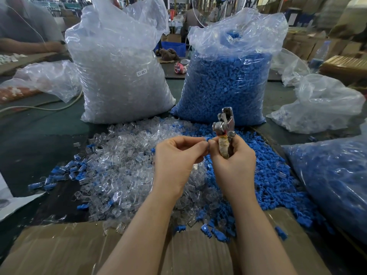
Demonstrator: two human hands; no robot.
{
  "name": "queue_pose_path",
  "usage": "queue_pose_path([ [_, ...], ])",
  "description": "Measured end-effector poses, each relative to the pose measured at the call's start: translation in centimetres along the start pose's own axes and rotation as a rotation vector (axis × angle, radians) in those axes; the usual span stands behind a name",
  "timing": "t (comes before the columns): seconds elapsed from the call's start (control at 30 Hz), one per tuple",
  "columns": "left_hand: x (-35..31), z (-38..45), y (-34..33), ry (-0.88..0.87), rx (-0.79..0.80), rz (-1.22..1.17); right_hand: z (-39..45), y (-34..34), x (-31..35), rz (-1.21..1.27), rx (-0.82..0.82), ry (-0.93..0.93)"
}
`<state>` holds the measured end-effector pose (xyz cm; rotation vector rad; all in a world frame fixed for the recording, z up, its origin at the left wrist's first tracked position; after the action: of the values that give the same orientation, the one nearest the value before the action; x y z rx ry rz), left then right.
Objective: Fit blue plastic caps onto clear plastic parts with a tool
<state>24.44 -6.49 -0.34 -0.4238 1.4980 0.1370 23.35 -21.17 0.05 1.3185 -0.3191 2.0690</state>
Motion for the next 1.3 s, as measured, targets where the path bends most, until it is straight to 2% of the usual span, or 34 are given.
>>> queue_pose_path([
  [0.3, -0.4, 0.4, 0.5, -0.151, -0.088, 0.148, 0.0, -0.6, 0.2, 0.021, 0.136, -0.065],
  [0.53, -0.4, 0.7, 0.9, -0.198, -0.125, 0.227, -0.1, -1.0, 0.1, 0.042, 0.243, -0.113],
  [0.87, -0.4, 1.3, 1.1, -0.142, -0.033, 0.01, -0.6, -1.1, -1.4, -0.072, 0.556, -0.158],
  [1.3, -0.9, 1.3, 1.1, -0.159, 0.048, -0.02, -0.9, -1.8, -1.6, -0.15, 0.637, -0.088],
])
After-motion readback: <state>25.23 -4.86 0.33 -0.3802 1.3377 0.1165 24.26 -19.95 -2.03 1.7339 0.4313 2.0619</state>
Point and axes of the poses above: each hand's wrist, its own z-axis towards the middle knuckle, its own y-axis out of the back of the hand, x = y × z, the point moved 7 cm from there along z, towards the middle knuckle, and after that the axes turned 14 degrees about -x, right-handed, at the moved point
